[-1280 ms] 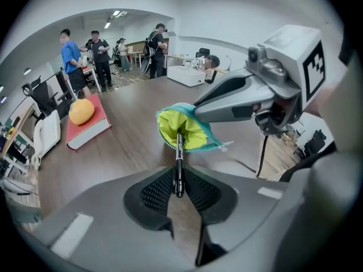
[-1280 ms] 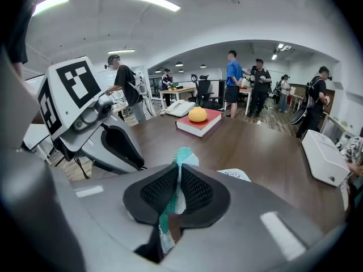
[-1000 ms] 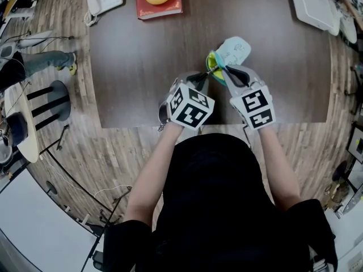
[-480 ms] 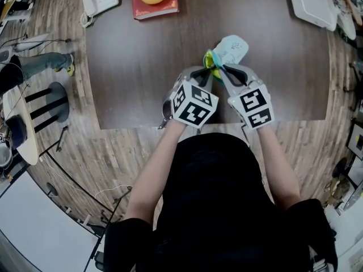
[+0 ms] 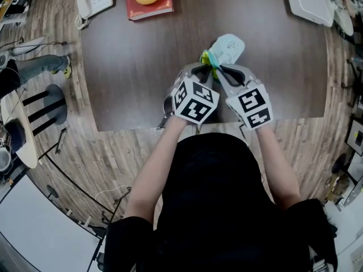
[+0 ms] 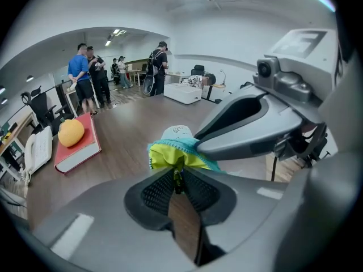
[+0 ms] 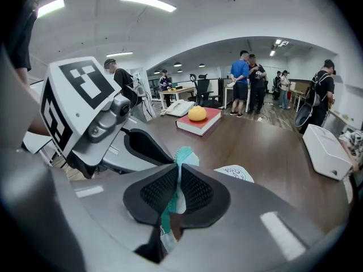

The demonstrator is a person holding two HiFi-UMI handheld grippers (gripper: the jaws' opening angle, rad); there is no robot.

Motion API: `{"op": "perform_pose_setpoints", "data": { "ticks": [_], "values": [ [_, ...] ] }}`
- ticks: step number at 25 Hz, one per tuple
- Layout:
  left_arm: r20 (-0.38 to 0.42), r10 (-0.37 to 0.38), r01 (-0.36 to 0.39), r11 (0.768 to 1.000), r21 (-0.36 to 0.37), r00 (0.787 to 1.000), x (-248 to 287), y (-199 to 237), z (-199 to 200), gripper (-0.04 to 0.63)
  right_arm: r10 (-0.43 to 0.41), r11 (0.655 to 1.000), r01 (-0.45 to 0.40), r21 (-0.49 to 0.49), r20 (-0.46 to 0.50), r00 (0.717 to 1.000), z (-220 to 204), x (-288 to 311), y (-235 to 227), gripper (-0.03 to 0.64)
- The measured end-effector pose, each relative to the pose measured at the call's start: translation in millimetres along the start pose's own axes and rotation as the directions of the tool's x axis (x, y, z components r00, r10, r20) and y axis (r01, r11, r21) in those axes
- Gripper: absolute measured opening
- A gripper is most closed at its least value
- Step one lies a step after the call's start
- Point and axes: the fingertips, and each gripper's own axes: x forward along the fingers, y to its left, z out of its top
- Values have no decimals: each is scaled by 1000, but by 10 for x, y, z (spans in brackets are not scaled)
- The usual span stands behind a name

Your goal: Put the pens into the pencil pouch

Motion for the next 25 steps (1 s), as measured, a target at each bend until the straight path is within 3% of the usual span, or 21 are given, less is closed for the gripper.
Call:
{"op": "perform_pose_setpoints", "data": {
  "ticks": [12, 25],
  "values": [
    [15, -6, 6, 999, 32, 1000, 166, -1, 32, 52, -4, 1000, 4, 11, 0, 1000, -10, -37, -94, 29],
    [24, 1, -2, 999, 40, 1000, 45, 40, 11, 110, -8, 1000, 8, 10, 14, 1000, 27, -36, -147, 29]
  ]
}}
